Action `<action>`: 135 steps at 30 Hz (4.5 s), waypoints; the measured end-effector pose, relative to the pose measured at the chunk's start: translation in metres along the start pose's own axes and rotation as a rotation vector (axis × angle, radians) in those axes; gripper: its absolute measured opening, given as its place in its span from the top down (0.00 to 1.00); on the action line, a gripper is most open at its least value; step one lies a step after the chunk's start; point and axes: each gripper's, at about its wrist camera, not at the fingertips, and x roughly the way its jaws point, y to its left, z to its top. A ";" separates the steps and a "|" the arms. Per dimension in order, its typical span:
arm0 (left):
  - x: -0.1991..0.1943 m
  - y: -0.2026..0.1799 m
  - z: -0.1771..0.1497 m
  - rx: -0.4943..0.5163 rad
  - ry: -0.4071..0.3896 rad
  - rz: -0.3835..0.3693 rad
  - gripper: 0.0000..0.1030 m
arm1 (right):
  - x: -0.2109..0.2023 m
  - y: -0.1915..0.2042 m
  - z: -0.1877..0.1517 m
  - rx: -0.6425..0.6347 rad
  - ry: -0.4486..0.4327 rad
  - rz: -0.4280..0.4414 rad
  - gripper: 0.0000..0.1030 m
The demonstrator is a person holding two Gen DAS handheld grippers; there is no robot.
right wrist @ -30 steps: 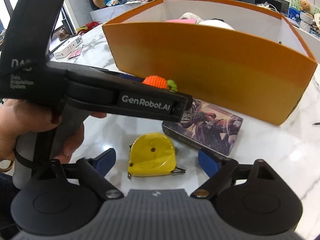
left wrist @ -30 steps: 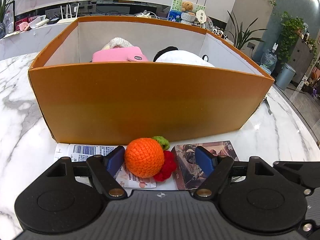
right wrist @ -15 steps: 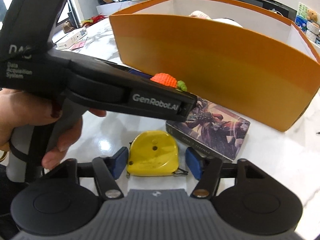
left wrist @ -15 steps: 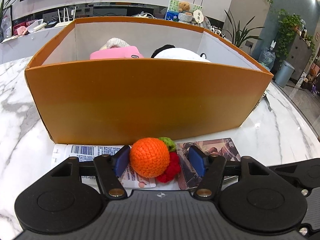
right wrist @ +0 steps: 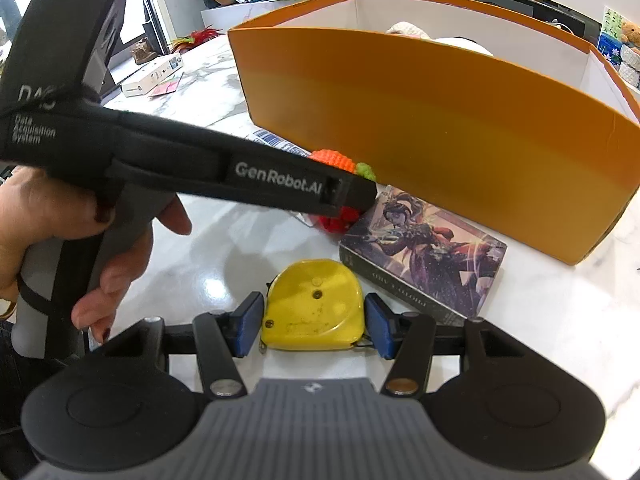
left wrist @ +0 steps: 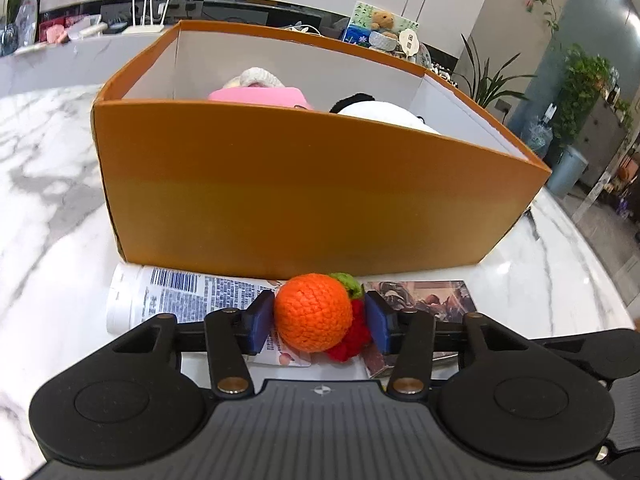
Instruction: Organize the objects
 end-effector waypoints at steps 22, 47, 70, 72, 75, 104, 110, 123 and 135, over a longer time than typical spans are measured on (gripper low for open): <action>-0.022 -0.015 0.009 0.049 -0.046 0.051 0.46 | -0.008 -0.006 0.003 0.008 0.027 0.017 0.45; -0.064 -0.020 0.033 0.031 -0.169 0.047 0.46 | -0.056 -0.028 0.020 0.090 -0.052 0.036 0.45; -0.076 -0.007 0.106 -0.058 -0.289 0.041 0.46 | -0.130 -0.086 0.103 0.325 -0.406 -0.050 0.45; -0.066 -0.007 0.119 -0.039 -0.286 0.047 0.46 | -0.125 -0.096 0.110 0.348 -0.415 -0.058 0.45; -0.043 -0.012 0.140 0.019 -0.257 0.061 0.46 | -0.115 -0.111 0.116 0.376 -0.421 -0.064 0.45; 0.104 -0.015 0.172 0.166 0.072 0.096 0.46 | -0.013 -0.136 0.127 0.318 -0.257 -0.288 0.45; 0.108 -0.015 0.176 0.207 0.109 0.120 0.46 | -0.004 -0.127 0.132 0.264 -0.240 -0.353 0.45; 0.118 -0.019 0.172 0.278 0.152 0.151 0.46 | 0.016 -0.123 0.136 0.290 -0.178 -0.304 0.45; 0.137 -0.029 0.168 0.324 0.227 0.154 0.46 | 0.020 -0.138 0.130 0.411 -0.144 -0.234 0.46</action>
